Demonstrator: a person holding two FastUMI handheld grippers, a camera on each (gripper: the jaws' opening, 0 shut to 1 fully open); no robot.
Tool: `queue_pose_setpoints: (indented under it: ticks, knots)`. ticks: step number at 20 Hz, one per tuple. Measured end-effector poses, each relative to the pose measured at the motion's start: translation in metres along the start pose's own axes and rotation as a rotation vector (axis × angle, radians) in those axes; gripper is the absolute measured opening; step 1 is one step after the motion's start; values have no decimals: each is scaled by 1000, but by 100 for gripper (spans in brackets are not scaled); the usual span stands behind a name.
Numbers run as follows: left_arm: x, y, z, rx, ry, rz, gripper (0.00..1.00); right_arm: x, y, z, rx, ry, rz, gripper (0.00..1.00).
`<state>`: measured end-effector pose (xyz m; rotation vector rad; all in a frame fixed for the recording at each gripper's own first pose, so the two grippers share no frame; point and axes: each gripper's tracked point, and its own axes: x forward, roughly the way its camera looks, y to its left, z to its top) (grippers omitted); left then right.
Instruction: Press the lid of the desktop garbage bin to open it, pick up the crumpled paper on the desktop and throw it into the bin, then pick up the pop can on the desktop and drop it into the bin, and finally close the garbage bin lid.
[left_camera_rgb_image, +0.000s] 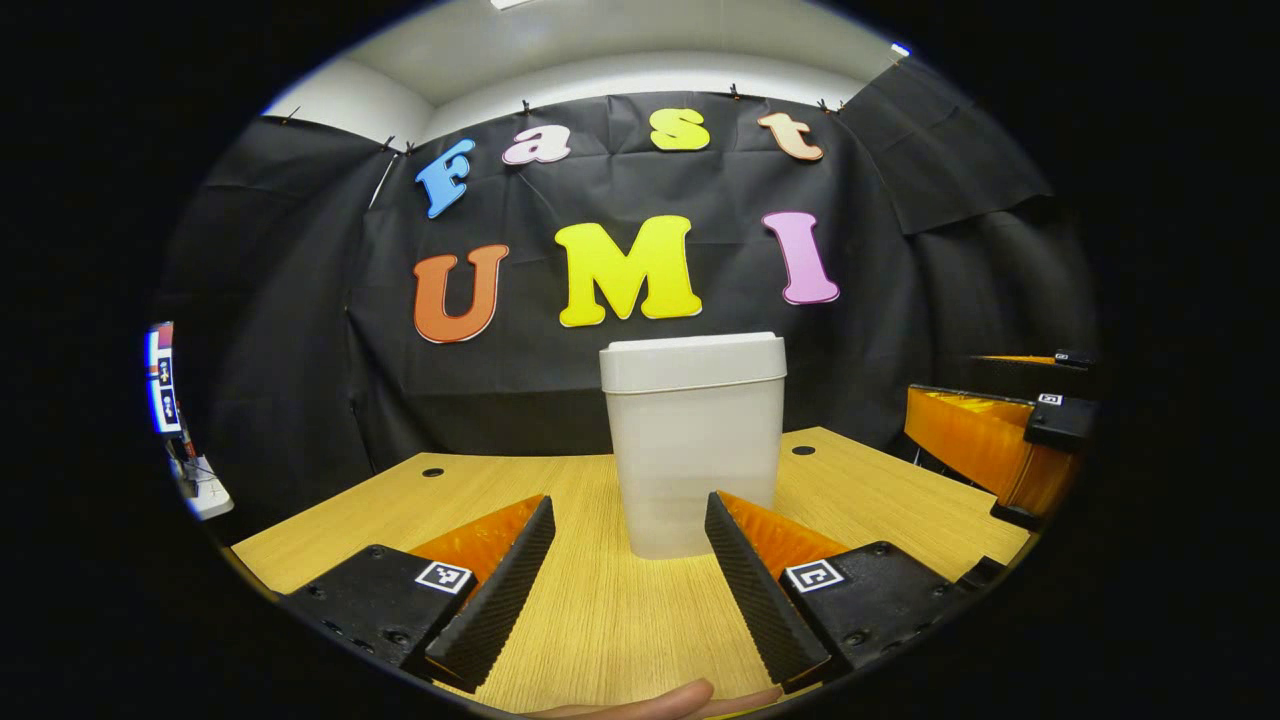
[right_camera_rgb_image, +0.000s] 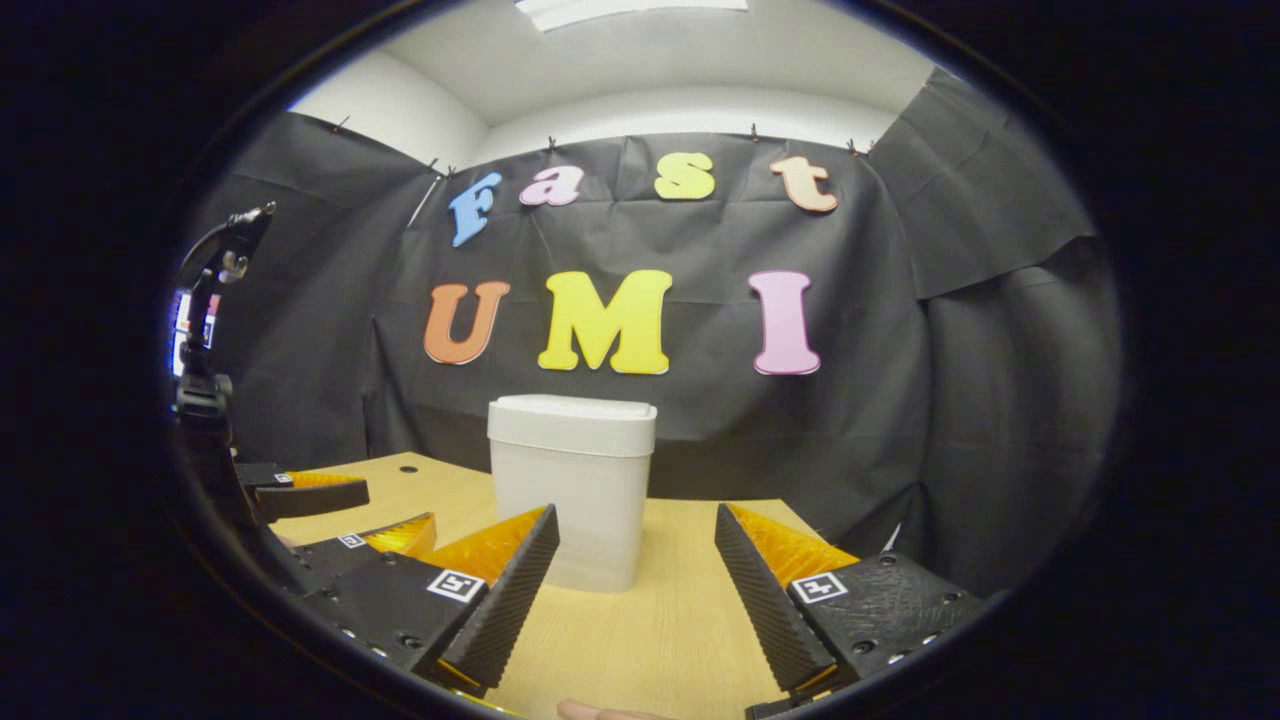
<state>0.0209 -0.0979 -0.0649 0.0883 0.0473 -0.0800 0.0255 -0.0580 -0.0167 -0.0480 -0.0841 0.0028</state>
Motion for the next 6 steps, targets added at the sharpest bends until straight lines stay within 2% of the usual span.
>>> queue_pose_setpoints:
  ticks: [4,6]
  knots:
    - [0,-1,0,2,-3,-2,98,0,-1,0,-1,1,-3,93]
    - [0,-1,1,4,-2,-1,98,1,-2,0,-1,2,-4,95]
